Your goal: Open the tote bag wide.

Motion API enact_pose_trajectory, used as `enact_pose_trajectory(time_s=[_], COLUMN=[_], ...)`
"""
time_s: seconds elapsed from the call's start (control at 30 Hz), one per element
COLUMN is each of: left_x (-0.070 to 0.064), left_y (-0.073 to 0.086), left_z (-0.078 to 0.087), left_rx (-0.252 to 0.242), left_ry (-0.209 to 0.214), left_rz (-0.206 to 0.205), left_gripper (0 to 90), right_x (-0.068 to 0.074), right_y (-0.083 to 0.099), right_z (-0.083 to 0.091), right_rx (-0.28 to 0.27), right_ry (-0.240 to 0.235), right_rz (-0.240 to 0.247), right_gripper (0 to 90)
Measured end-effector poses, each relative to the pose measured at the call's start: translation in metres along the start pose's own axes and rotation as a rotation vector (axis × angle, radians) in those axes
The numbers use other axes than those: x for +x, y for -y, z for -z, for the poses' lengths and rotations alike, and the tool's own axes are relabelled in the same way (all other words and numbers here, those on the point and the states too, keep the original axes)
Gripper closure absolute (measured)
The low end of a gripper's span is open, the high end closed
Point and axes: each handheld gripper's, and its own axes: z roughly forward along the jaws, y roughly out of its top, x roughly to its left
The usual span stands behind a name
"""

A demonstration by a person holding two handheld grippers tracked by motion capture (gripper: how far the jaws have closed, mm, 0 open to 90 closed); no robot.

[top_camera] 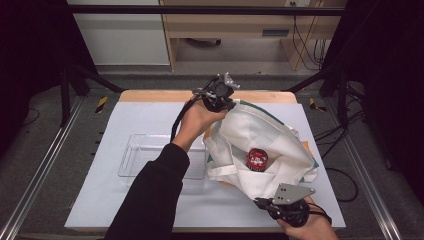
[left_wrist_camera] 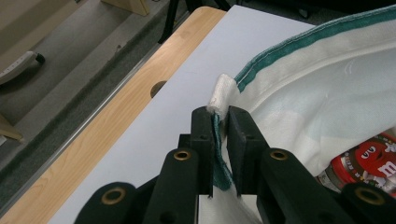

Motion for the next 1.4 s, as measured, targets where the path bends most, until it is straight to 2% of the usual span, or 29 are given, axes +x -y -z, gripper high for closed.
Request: enact_pose_trajectory(time_s=[0.3, 0.7, 1.03, 1.4], left_x=[0.003, -0.003, 0.001, -0.001], left_y=[-0.002, -0.002, 0.012, 0.017], left_z=[0.002, -0.013, -0.026, -0.033], left_rx=[-0.027, 0.002, 0.002, 0.007], left_ry=[-0.018, -0.037, -0.025, -0.016], left_rz=[0.010, -0.012, 0.024, 0.028], left_gripper=[80.9, 80.9, 80.9, 80.9], right_x=[0.005, 0.007, 0.001, -0.001], right_y=[0.001, 0.011, 0.021, 0.026], right_z=[0.002, -0.007, -0.014, -0.017], right_rx=[-0.001, 0.018, 0.031, 0.046], right_ry=[-0.010, -0.010, -0.013, -0.009], right_rz=[0.009, 0.003, -0.033, -0.048], right_gripper=[89.2, 89.2, 89.1, 88.7])
